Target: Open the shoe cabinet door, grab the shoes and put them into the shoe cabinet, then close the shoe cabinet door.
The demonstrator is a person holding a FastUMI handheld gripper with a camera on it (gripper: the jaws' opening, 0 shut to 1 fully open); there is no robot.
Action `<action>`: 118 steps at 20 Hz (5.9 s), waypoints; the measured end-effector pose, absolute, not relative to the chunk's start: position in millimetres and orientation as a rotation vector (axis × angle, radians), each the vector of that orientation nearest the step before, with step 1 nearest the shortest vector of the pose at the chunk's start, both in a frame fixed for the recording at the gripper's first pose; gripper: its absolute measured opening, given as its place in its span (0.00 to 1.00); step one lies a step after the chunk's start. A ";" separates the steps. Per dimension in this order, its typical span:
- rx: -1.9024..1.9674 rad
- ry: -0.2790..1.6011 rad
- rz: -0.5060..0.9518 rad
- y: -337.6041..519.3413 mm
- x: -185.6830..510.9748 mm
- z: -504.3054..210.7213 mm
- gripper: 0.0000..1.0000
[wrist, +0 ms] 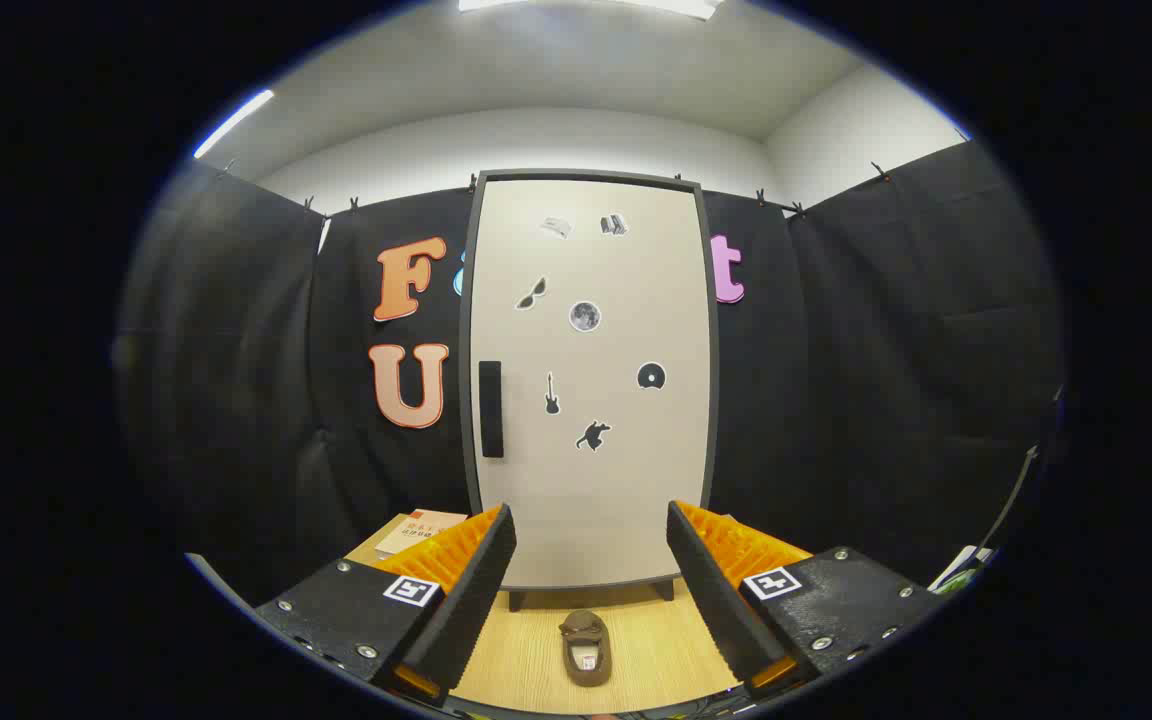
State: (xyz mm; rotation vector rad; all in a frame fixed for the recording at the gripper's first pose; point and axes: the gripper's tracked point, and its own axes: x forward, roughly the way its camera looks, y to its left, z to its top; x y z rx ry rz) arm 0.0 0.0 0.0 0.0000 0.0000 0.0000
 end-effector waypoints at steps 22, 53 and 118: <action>0.006 0.017 0.008 -10.9 12.1 0.2 0.95; 0.002 0.006 0.217 132.3 197.3 15.0 0.95; 0.052 0.096 0.028 75.2 189.4 9.3 0.22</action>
